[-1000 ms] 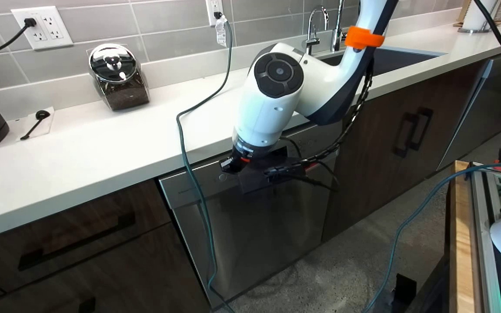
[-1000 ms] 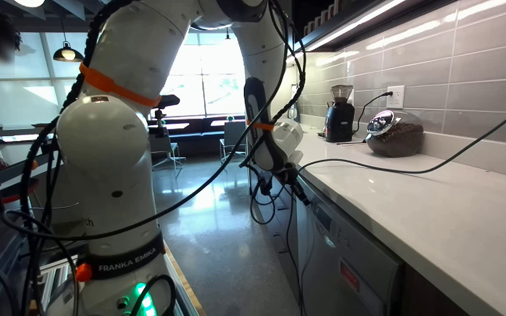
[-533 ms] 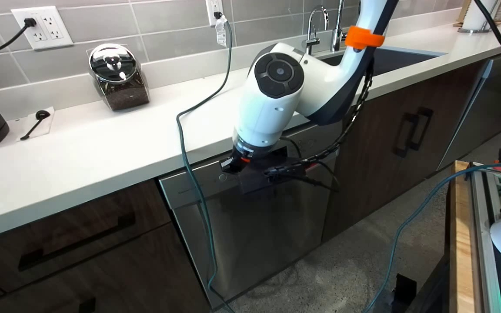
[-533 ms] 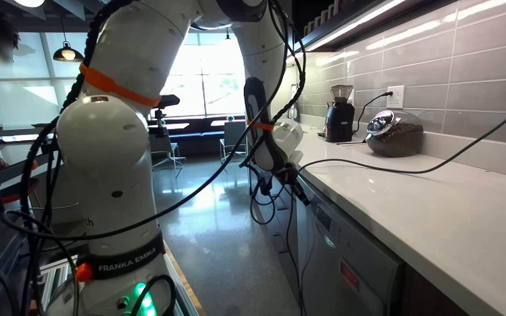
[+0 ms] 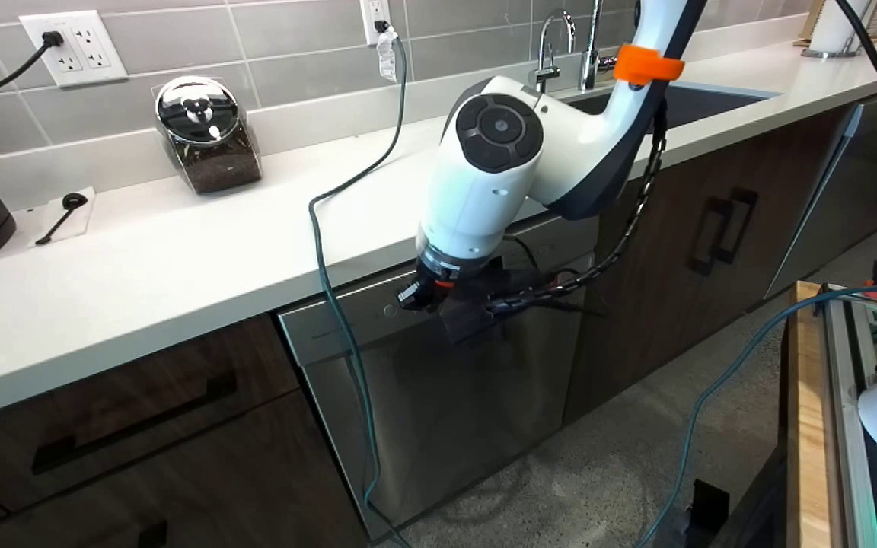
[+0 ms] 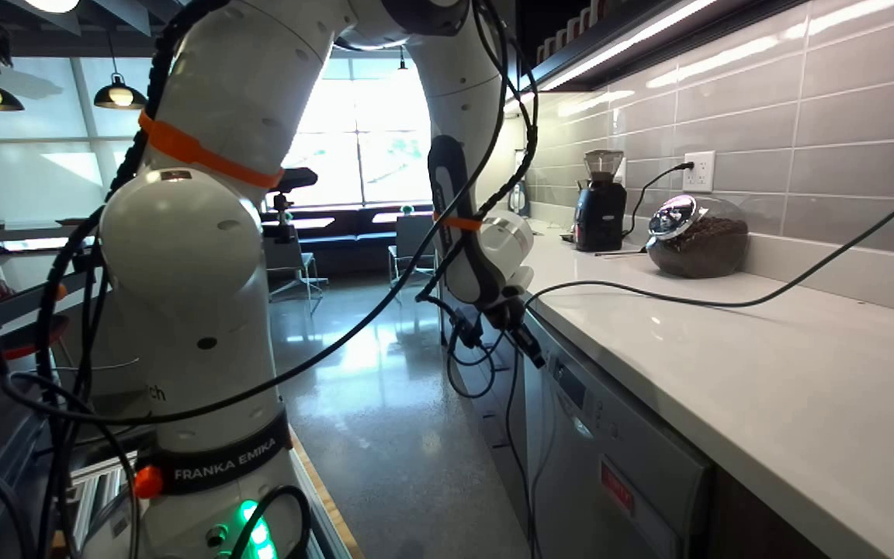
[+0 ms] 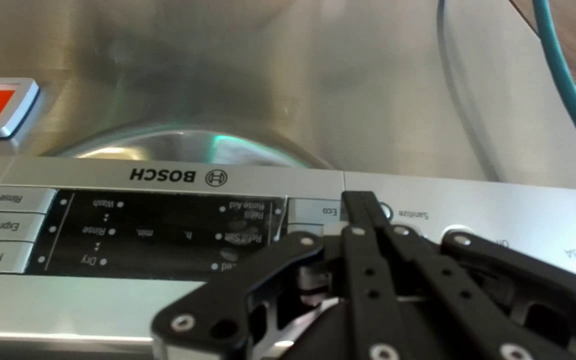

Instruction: Press a button on the dishwasher.

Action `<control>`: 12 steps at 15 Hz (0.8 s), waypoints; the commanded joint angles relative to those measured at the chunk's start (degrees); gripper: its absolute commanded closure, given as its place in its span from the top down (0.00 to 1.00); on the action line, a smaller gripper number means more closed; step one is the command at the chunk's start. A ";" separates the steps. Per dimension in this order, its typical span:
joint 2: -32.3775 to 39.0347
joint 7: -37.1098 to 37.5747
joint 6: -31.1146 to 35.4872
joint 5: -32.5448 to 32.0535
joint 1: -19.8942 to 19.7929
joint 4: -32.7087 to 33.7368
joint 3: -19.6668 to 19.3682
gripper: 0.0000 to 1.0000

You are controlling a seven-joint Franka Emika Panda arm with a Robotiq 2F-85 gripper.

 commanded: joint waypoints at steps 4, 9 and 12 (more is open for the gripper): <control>-4.77 -7.89 3.33 1.09 -0.33 -4.79 0.26 0.27; -9.29 -17.95 8.00 5.31 -0.22 -9.22 0.44 0.62; -12.07 -26.45 9.37 12.43 -0.28 -12.62 0.75 0.84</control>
